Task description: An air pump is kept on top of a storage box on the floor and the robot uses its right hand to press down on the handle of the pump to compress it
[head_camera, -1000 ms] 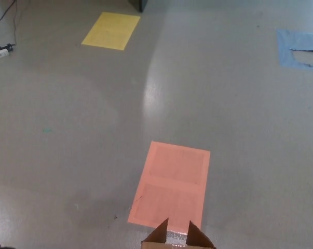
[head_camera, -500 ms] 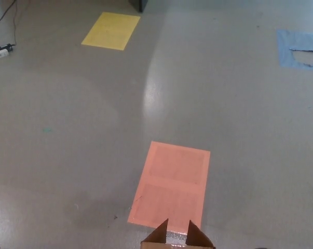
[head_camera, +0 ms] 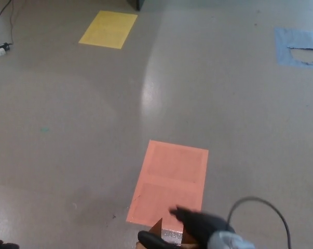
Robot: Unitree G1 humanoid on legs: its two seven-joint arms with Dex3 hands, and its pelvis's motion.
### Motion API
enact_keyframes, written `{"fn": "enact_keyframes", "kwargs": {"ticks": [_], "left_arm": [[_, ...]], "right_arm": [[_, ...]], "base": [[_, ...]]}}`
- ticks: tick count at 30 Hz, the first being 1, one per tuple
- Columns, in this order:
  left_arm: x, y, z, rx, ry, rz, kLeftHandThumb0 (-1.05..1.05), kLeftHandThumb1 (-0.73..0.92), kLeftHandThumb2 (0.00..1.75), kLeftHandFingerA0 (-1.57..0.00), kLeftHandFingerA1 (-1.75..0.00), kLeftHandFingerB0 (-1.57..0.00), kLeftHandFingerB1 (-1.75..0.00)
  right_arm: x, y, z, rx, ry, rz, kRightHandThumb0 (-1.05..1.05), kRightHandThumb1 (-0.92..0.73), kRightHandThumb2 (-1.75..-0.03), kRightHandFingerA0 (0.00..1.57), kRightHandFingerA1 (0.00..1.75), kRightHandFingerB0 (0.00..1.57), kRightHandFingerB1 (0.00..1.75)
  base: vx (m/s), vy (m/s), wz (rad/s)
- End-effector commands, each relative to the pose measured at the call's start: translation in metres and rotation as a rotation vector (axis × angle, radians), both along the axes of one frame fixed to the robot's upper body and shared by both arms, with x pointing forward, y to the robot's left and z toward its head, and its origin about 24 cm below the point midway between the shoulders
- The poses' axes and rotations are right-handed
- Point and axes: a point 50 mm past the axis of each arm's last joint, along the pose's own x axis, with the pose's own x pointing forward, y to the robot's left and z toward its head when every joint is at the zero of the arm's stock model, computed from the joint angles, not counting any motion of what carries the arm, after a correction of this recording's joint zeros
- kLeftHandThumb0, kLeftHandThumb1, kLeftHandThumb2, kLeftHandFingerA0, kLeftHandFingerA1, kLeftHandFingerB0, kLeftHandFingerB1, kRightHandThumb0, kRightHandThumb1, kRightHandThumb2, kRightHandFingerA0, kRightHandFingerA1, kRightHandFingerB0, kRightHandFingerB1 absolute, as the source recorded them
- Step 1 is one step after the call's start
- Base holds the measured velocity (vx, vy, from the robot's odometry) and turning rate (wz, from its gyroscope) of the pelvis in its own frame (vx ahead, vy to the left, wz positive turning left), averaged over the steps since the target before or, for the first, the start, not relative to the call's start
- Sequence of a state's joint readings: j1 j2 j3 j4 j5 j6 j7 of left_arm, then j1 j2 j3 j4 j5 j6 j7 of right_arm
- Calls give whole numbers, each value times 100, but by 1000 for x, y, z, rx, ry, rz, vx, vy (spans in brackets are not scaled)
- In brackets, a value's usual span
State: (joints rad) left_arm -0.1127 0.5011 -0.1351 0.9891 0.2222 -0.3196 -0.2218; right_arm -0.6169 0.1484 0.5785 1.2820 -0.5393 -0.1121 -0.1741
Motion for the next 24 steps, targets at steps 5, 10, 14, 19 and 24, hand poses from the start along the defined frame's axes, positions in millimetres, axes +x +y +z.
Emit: {"fn": "enact_keyframes", "kwargs": {"ticks": [5,10,14,19,24], "left_arm": [[-5,7,1,6,-6,19,-32,60,110,-1,-47,0,-46],[3,7,6,2,-21,20,-32,61,111,0,-47,0,-46],[12,12,14,10,-43,38,-58,85,66,-20,-31,-17,-28],[15,14,17,6,-52,34,-32,61,111,0,-47,0,-46],[22,14,21,3,-58,34,-32,61,111,0,-47,0,-46]], "right_arm": [[35,14,110,455,-301,214,-81,-64,-95,6,32,5,19],[15,-6,181,627,-476,321,-83,-68,-101,1,22,0,14],[0,-44,222,703,-748,301,-83,-69,-104,2,24,2,17],[-7,-102,225,718,-844,115,-88,-72,-104,7,28,8,18],[-19,-161,200,895,-829,-207,-72,-66,-104,3,38,2,29]], "base": [[0,0,0],[0,0,0],[0,0,0],[0,0,0],[0,0,0]]}}
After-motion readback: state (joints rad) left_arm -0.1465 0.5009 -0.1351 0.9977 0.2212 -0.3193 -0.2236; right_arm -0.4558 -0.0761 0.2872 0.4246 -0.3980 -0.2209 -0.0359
